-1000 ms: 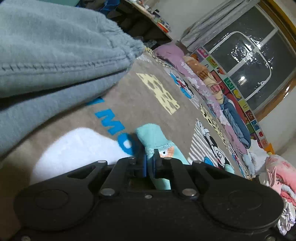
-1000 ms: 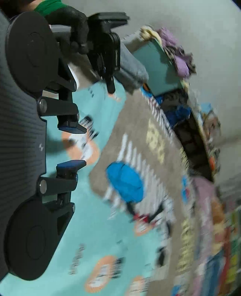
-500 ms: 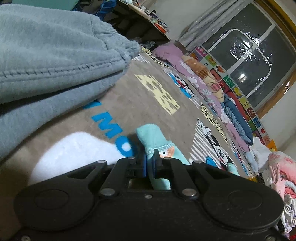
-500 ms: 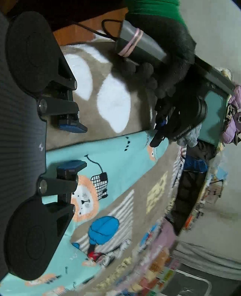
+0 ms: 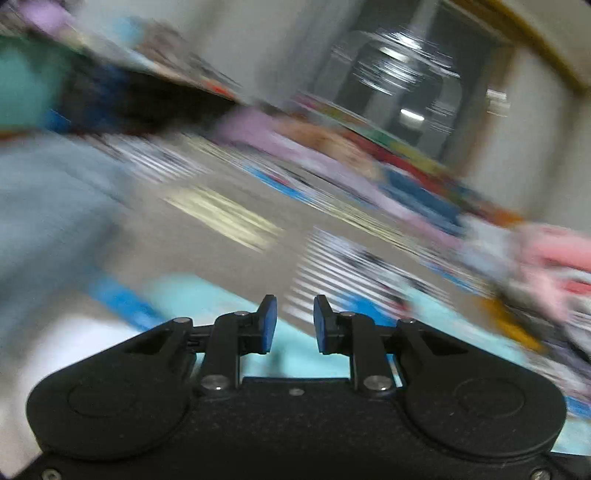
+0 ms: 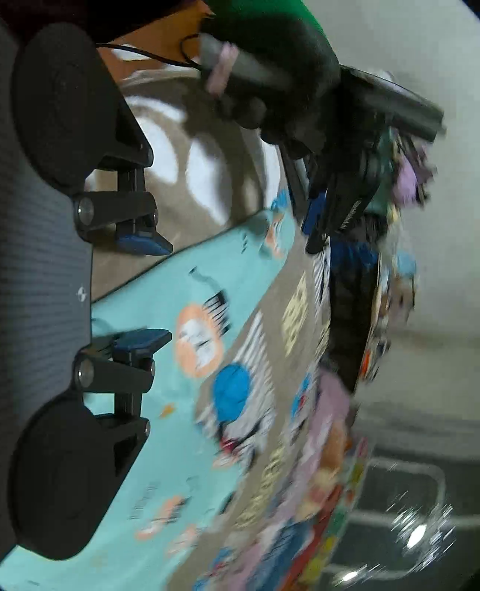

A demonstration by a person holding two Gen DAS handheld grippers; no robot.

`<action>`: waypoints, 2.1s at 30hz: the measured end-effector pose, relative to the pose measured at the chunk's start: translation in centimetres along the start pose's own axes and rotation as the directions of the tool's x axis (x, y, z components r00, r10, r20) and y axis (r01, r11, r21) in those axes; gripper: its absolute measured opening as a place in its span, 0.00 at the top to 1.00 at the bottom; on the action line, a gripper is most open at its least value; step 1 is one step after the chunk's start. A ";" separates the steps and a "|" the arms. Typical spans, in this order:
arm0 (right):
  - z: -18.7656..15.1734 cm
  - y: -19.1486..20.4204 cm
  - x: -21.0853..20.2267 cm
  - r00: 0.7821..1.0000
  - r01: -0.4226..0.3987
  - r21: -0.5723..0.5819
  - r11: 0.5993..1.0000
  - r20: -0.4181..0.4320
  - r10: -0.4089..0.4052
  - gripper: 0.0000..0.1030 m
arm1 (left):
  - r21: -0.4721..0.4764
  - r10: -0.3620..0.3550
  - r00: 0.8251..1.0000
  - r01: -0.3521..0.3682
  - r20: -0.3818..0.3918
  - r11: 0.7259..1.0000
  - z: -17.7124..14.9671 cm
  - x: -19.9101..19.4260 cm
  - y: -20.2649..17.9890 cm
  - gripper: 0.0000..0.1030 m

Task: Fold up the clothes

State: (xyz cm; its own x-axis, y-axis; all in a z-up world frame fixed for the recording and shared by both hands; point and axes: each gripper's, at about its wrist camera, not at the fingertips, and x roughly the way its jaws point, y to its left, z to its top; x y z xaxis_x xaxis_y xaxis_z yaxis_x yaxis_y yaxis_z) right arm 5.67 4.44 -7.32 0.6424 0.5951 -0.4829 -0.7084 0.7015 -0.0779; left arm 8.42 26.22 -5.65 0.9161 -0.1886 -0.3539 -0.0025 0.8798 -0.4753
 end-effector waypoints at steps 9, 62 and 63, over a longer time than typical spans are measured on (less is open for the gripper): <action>-2.3 0.7 0.0 0.999 -0.032 0.030 0.999 -0.007 0.032 0.52 | -0.218 -0.049 0.973 -0.002 -0.226 0.976 -2.2 6.7 0.3 0.93; -12.0 -14.5 -19.1 0.919 0.372 0.337 0.865 -0.007 -0.393 0.70 | 0.427 -0.300 0.882 0.444 -0.364 0.788 -15.0 3.2 -23.7 0.76; -12.8 -14.9 -18.6 0.920 0.379 0.333 0.863 -0.034 -0.391 0.70 | 0.471 -0.267 0.885 0.434 -0.380 0.768 -16.1 3.4 -24.2 0.76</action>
State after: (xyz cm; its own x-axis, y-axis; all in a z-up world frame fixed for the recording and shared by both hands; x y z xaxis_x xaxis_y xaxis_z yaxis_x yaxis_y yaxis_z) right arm 0.48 -22.09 -8.31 0.8578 0.2596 -0.4436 -0.2702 0.9620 0.0405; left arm 5.16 -2.74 -8.32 0.6592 -0.5681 -0.4926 0.5849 0.7991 -0.1388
